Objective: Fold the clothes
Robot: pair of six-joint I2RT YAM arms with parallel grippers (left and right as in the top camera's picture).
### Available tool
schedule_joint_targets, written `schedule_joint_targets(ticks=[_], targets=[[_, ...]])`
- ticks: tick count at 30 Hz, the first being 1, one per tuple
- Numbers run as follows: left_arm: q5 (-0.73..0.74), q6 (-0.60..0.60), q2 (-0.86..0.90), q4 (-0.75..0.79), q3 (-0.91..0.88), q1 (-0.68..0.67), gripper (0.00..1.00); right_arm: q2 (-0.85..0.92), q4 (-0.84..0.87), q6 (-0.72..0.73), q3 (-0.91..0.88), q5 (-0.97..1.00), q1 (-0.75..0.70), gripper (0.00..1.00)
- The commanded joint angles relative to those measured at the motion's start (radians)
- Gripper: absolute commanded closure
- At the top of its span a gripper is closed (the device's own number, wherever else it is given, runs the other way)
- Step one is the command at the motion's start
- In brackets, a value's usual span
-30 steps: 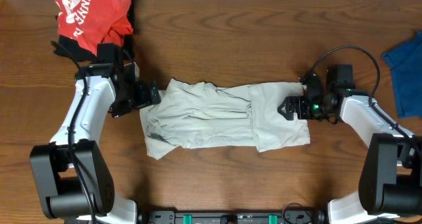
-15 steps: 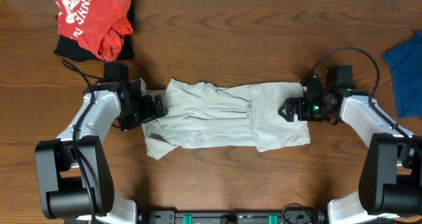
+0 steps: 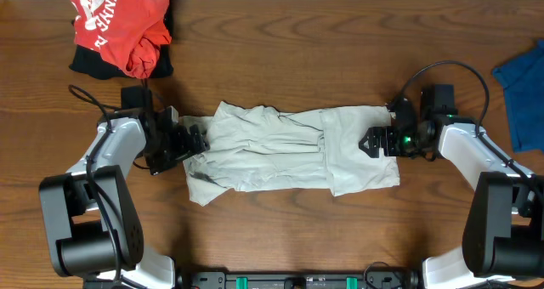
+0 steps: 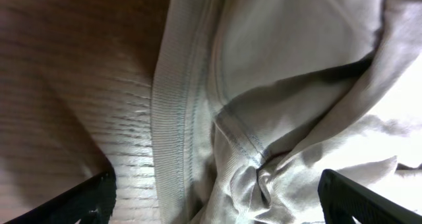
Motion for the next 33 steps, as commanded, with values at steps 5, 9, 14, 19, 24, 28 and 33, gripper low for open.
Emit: schedule_joint_targets(ticks=[5, 9, 14, 19, 24, 28, 33], targets=[[0.065, 0.02, 0.054, 0.007, -0.008, 0.002, 0.02, -0.013, -0.01, 0.008, -0.006, -0.005, 0.012, 0.01], [0.078, 0.02, 0.083, 0.015, -0.008, 0.002, 0.02, -0.013, -0.01, 0.008, -0.006, -0.005, 0.012, 0.01], [0.122, 0.021, 0.105, -0.002, -0.01, 0.0, 0.02, -0.013, -0.019, 0.008, -0.006, -0.005, 0.012, 0.01], [0.131, 0.02, 0.114, -0.001, -0.034, -0.005, 0.02, -0.013, -0.017, 0.008, -0.006, -0.005, 0.012, 0.01], [0.139, 0.021, 0.124, 0.032, -0.08, -0.007, 0.02, -0.013, -0.02, 0.008, -0.006, -0.005, 0.012, 0.01], [0.165, 0.021, 0.127, 0.037, -0.089, -0.008, 0.02, -0.013, -0.021, 0.008, -0.006, -0.005, 0.012, 0.01], [0.195, 0.024, 0.127, 0.037, -0.089, -0.021, 0.02, -0.013, -0.021, 0.008, -0.006, -0.005, 0.012, 0.01]])
